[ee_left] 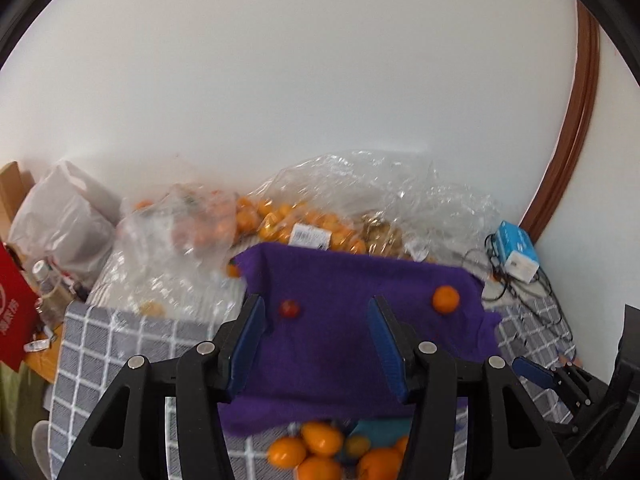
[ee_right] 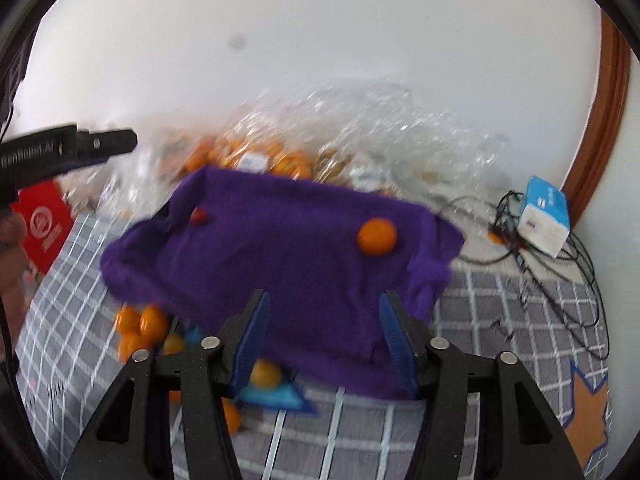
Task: Organize fruits
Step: 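Grasp a large orange with the left tool while the right tool grasps a yellow fruit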
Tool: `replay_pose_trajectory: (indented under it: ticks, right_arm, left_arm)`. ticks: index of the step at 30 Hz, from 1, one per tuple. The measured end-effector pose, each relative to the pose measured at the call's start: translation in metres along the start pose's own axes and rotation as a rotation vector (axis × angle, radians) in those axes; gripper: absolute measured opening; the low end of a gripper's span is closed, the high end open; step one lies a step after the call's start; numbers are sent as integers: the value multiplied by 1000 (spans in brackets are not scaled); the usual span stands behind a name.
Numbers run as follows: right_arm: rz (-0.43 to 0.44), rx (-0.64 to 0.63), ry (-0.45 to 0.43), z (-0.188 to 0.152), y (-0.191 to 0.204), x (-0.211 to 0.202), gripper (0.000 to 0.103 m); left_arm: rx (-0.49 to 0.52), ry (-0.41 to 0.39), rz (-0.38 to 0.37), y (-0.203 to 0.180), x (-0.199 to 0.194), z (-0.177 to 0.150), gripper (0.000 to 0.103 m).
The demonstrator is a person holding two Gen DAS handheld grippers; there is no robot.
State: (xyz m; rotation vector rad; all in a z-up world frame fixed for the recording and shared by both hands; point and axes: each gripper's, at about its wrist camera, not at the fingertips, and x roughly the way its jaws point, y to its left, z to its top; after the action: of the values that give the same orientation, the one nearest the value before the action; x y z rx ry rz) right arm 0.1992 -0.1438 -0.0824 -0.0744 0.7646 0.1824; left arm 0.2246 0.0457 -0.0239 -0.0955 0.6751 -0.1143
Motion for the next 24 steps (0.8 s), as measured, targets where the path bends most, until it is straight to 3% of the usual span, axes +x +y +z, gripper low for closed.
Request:
replay_pose_trajectory:
  ticks: [2, 5, 13, 19, 24]
  right_arm:
    - [20, -9, 20, -14, 6, 4, 38]
    - [68, -9, 46, -30, 15, 13, 33]
    - [119, 26, 98, -37, 23, 46, 32]
    - [123, 70, 121, -40, 20, 65, 28]
    - [81, 82, 60, -46, 6, 36, 28]
  left_arm:
    - [-20, 3, 17, 12, -11, -21, 51]
    - [-63, 31, 22, 31, -18, -49, 51]
    - [-144, 109, 48, 63, -16, -114, 51]
    - [-153, 145, 37, 68, -11, -132, 51]
    - [-113, 177, -2, 55, -3, -129, 51]
